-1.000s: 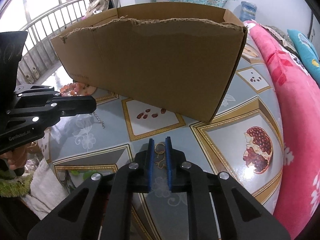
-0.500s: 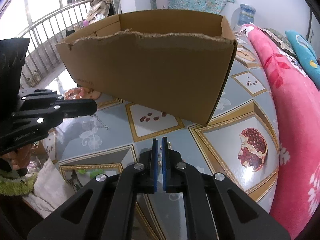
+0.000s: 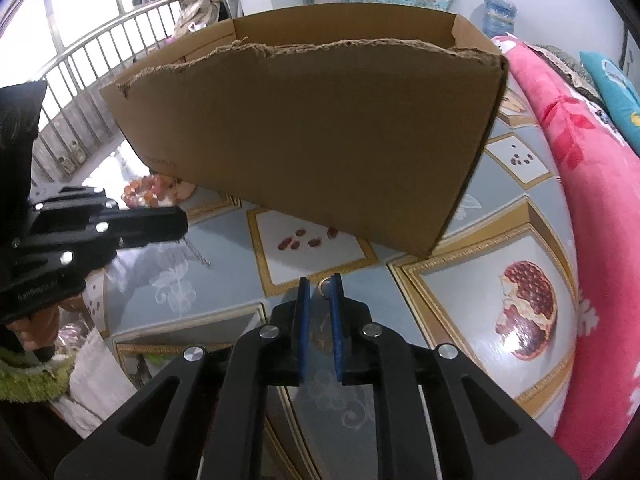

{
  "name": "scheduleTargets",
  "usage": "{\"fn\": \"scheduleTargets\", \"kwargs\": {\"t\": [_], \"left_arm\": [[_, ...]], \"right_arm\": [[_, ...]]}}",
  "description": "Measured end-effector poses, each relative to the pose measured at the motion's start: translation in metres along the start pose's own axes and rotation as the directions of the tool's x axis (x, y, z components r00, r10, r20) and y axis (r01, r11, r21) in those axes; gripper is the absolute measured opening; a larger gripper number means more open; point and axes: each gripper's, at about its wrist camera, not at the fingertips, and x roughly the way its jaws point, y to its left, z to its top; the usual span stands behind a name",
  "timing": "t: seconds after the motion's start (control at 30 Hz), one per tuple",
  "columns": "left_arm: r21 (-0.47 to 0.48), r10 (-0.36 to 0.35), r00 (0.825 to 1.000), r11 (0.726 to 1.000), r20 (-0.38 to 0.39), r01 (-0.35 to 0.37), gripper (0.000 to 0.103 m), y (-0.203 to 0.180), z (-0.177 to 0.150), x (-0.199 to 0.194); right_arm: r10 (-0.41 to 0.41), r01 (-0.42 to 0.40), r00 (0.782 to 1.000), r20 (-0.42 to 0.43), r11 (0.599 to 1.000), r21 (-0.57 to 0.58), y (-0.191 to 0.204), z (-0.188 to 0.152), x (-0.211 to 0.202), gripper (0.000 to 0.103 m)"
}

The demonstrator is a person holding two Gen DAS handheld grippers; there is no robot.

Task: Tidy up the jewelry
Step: 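Lift the gold hoop with the right gripper while the left gripper holds the studs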

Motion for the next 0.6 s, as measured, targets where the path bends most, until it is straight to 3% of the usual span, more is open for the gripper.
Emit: {"fn": "scheduleTargets", "kwargs": {"t": [0.23, 0.33, 0.6], "left_arm": [[0.003, 0.006, 1.000, 1.000, -0.001, -0.006, 0.000, 0.000, 0.000, -0.001], [-0.003, 0.007, 1.000, 1.000, -0.003, -0.007, 0.000, 0.001, -0.001, -0.001], [0.004, -0.001, 1.000, 1.000, 0.003, 0.001, 0.000, -0.002, -0.001, -0.001]], "right_arm": [[0.085, -0.085, 0.996, 0.027, 0.996, 0.007, 0.006, 0.004, 0.002, 0.014], [0.073, -0.073, 0.996, 0.041, 0.997, -0.004, 0.003, 0.003, -0.003, 0.022], [0.056, -0.057, 0.998, 0.038, 0.998, 0.010, 0.001, 0.001, -0.002, 0.023]]}}
